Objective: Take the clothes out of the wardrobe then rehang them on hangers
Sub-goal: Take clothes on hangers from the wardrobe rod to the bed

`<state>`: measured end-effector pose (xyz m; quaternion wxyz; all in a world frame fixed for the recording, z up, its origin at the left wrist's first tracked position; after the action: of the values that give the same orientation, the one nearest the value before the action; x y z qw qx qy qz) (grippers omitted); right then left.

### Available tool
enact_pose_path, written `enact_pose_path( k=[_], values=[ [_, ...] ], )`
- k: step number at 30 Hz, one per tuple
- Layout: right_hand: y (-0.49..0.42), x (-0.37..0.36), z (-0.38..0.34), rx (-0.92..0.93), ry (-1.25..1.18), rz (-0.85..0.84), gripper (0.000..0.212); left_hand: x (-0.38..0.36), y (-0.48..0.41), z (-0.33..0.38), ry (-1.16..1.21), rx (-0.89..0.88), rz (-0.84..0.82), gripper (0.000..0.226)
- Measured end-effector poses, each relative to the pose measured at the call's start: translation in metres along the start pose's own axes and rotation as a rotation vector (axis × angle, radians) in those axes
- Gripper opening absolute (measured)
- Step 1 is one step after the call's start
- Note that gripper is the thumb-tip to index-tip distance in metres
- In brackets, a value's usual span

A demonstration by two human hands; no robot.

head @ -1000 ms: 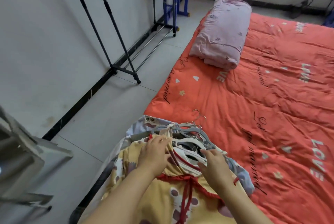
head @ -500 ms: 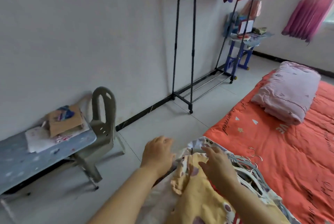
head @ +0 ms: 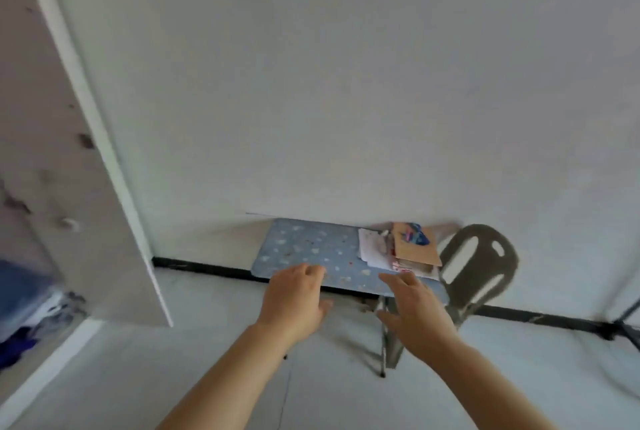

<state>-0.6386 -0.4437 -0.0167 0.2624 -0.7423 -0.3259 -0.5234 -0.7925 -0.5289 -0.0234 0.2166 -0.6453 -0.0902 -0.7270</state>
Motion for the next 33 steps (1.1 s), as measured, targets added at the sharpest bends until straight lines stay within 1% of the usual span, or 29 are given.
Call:
enact_pose_path(
  k=[3,7,10,14,16,19,23,27,33],
  values=[
    [-0.048,-0.024,-0.091,0.187,-0.017,-0.055,0.058,0.029,0.023,-0.098,-0.014,0.177,0.054,0.052],
    [-0.099,-0.049,-0.201,0.411,-0.04,-0.108,0.058,0.067,0.053,-0.201,-0.055,0.388,0.134,0.051],
    [-0.134,-0.062,-0.275,0.566,-0.044,-0.122,0.059,0.09,0.067,-0.263,-0.092,0.52,0.188,0.045],
    [-0.187,-0.077,-0.363,0.769,-0.019,-0.124,0.057,0.116,0.069,-0.343,-0.143,0.661,0.227,0.045],
    [-0.214,-0.082,-0.403,0.849,-0.013,-0.116,0.059,0.13,0.066,-0.383,-0.155,0.739,0.237,0.044],
    [-0.254,-0.087,-0.46,0.96,-0.026,-0.12,0.06,0.153,0.059,-0.436,-0.178,0.849,0.237,0.036],
    [-0.304,-0.094,-0.533,1.09,-0.06,-0.115,0.057,0.185,0.056,-0.495,-0.212,0.959,0.349,0.04],
    [-0.347,-0.103,-0.606,1.176,-0.071,-0.101,0.055,0.208,0.054,-0.558,-0.247,1.025,0.37,0.047],
    [-0.408,-0.132,-0.727,1.288,-0.089,-0.068,0.057,0.24,0.046,-0.682,-0.292,1.079,0.447,0.051]
  ],
)
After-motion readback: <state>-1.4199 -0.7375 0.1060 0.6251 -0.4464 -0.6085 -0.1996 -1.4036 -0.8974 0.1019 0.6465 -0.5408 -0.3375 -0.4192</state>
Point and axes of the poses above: each hand's wrist, its own y-axis away from the middle knuckle, its own x-axis out of the back of the hand, z = x × y, the point moved 4 cm from there along -y, towards the middle knuckle, and after that the axes turned 7 degrees about x, right-handed, at the moved point
